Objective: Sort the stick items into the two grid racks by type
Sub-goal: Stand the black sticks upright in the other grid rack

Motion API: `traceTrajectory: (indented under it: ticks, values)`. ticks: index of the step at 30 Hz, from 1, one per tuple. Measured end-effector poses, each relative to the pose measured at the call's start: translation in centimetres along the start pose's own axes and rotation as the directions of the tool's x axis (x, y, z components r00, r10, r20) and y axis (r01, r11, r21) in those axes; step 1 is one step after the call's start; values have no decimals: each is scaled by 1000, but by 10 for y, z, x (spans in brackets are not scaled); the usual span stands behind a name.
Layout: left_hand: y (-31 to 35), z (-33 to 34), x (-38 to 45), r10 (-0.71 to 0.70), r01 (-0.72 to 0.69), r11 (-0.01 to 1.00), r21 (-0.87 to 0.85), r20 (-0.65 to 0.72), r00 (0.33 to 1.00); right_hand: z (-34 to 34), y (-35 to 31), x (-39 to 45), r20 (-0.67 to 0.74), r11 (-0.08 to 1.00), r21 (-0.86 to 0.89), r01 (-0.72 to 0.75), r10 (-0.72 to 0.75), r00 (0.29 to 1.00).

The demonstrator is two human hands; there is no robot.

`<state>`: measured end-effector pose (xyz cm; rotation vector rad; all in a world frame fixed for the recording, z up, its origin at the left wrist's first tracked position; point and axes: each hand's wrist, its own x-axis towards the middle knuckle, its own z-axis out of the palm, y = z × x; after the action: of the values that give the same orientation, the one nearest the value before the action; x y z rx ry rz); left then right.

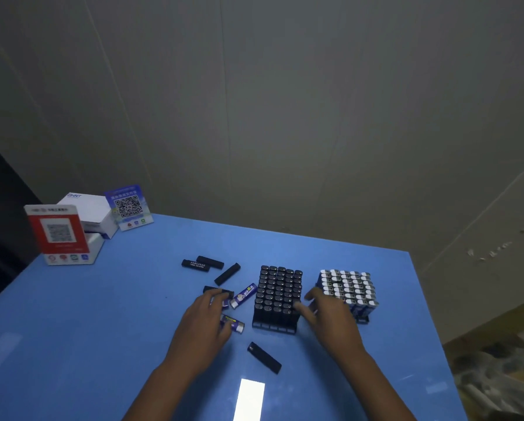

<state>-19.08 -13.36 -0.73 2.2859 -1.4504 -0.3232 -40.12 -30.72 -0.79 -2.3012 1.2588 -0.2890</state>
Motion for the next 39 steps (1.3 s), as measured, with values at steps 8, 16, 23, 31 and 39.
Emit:
traceTrajectory:
  ticks: [8,16,23,31,39]
  values:
    - [-43,-13,11,-87,87,996,9,37,996,-3,-52,23,-13,965,-100,243,-245,969]
    - [-97,-21,50,-117,116,993,12,133,984,25,-85,37,-5,983,-72,170,-171,985]
    - [-142,-26,100,-43,32,998,53,215,976,51,-111,54,-3,994,-85,71,-72,997]
    - [-172,-10,143,33,-35,999,1,271,962,71,-132,70,-18,996,-86,26,-28,999]
    - [-173,7,173,175,-187,982,24,248,953,77,-131,80,-35,995,-96,-17,14,999]
